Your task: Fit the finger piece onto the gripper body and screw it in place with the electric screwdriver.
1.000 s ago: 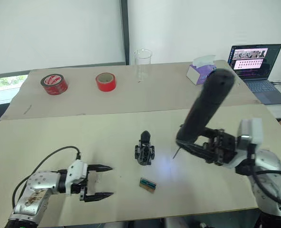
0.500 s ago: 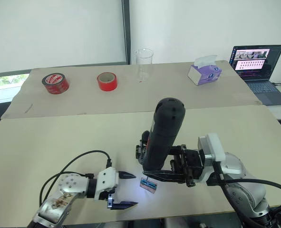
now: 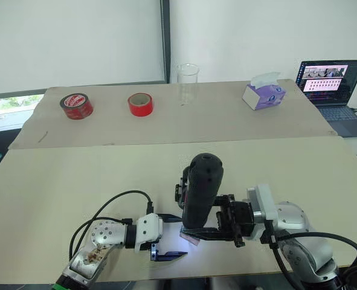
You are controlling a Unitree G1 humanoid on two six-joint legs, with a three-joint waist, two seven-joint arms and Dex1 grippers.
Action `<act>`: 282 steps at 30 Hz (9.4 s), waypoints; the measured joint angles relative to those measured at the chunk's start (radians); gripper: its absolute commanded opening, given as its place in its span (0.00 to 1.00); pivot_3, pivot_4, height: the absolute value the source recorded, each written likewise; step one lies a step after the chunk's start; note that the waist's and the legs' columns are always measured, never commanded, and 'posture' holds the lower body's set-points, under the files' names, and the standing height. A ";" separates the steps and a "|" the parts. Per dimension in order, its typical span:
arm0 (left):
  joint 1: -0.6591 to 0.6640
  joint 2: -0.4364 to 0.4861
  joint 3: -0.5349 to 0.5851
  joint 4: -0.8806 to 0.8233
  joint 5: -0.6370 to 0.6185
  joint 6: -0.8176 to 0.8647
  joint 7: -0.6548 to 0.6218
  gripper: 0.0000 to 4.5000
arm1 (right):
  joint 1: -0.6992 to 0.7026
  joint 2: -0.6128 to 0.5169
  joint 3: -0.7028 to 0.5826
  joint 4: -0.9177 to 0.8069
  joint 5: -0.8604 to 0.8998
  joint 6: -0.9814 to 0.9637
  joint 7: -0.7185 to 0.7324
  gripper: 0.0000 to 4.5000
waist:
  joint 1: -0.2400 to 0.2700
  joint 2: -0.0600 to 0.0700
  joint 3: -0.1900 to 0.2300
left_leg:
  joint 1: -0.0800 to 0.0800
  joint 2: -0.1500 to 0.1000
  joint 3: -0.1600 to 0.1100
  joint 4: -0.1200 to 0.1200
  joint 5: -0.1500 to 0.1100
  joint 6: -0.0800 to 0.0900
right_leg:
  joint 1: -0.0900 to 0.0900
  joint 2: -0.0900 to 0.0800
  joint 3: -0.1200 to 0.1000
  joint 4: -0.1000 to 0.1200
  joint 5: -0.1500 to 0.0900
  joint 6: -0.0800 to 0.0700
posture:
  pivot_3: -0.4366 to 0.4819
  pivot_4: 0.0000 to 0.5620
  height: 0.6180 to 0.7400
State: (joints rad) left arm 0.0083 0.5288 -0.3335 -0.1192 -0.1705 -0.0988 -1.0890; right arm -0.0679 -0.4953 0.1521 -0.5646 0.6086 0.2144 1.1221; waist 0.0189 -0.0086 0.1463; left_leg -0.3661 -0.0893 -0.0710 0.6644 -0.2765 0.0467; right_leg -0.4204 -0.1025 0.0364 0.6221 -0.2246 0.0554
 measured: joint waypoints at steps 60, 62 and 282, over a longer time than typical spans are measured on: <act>-0.045 -0.009 -0.027 -0.044 -0.010 0.142 0.039 0.97 | -0.039 0.015 0.035 0.082 -0.056 -0.044 0.025 0.43 | -0.004 0.000 0.000 | 0.000 0.000 0.000 0.001 0.000 0.000 | -0.001 0.002 0.001 0.003 0.000 0.000 | 0.48 0.27 1.00; -0.045 -0.009 -0.028 -0.046 -0.010 0.142 0.039 0.97 | -0.039 0.015 0.035 0.083 -0.056 -0.044 0.025 0.43 | -0.005 0.000 0.000 | 0.000 0.000 0.000 0.001 0.000 0.000 | -0.001 0.002 0.001 0.003 0.000 0.000 | 0.48 0.27 1.00; -0.441 -0.126 0.116 0.499 -0.042 0.046 -0.195 0.99 | -0.068 -0.243 -0.276 -0.058 0.159 0.123 -0.102 0.43 | -0.009 -0.004 0.000 | -0.006 0.001 0.000 0.013 -0.003 0.001 | -0.003 0.006 0.002 0.006 0.001 0.000 | 0.48 0.27 1.00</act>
State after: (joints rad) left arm -0.4330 0.4029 -0.2179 0.3797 -0.2126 -0.0530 -1.2838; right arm -0.1361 -0.7387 -0.1237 -0.6222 0.7677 0.3377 1.0199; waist 0.0100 -0.0121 0.1461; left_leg -0.3722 -0.0883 -0.0711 0.6769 -0.2792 0.0482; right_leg -0.4232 -0.0967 0.0383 0.6277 -0.2239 0.0558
